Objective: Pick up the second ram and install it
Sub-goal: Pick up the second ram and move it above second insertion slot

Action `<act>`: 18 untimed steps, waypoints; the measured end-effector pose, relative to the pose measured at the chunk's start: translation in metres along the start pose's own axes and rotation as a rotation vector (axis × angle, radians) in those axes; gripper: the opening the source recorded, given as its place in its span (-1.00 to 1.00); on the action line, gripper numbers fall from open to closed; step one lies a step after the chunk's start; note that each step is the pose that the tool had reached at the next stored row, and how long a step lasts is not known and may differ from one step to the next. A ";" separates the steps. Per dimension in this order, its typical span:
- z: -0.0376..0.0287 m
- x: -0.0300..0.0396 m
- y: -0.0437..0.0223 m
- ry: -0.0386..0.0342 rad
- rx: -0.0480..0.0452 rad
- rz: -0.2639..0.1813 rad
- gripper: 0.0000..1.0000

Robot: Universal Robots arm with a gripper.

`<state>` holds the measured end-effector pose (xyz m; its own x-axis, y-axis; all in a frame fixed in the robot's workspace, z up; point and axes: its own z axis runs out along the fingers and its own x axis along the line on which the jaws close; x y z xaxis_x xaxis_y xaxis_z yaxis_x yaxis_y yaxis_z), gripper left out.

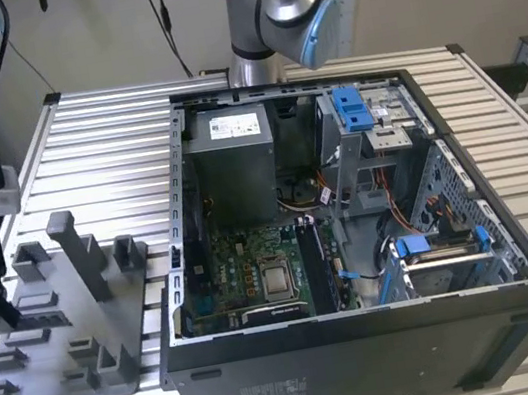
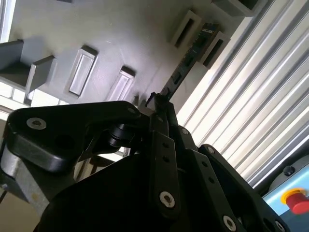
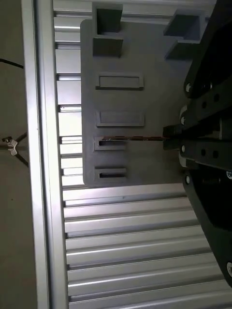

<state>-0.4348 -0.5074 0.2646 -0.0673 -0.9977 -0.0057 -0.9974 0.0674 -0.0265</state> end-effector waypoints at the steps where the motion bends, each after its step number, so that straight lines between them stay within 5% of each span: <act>1: -0.0014 -0.0001 0.0000 0.0000 0.0001 0.000 -0.72; 18: -0.0229 -0.0014 -0.0001 -0.0001 0.0012 0.000 -0.72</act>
<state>-0.4352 -0.5061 0.2876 -0.0673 -0.9977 -0.0057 -0.9973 0.0674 -0.0277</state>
